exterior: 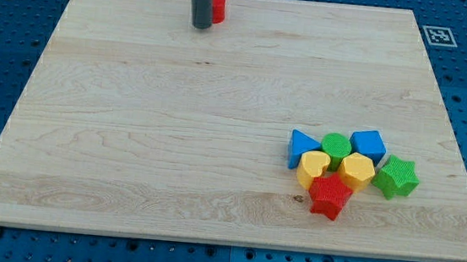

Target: Place the red circle at the top center

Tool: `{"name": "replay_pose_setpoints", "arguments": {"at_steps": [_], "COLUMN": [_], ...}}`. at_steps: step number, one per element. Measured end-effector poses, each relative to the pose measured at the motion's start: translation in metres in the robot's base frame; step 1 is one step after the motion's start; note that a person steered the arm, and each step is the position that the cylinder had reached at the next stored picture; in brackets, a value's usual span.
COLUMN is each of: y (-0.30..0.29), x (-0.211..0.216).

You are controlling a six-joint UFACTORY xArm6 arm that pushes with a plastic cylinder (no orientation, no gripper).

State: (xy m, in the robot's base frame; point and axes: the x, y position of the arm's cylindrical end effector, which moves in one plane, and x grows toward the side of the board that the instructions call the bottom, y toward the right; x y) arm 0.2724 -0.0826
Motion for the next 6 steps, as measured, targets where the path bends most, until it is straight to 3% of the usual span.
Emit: {"name": "replay_pose_setpoints", "arguments": {"at_steps": [5,6], "y": [0.025,0.026], "x": [-0.030,0.019]}}
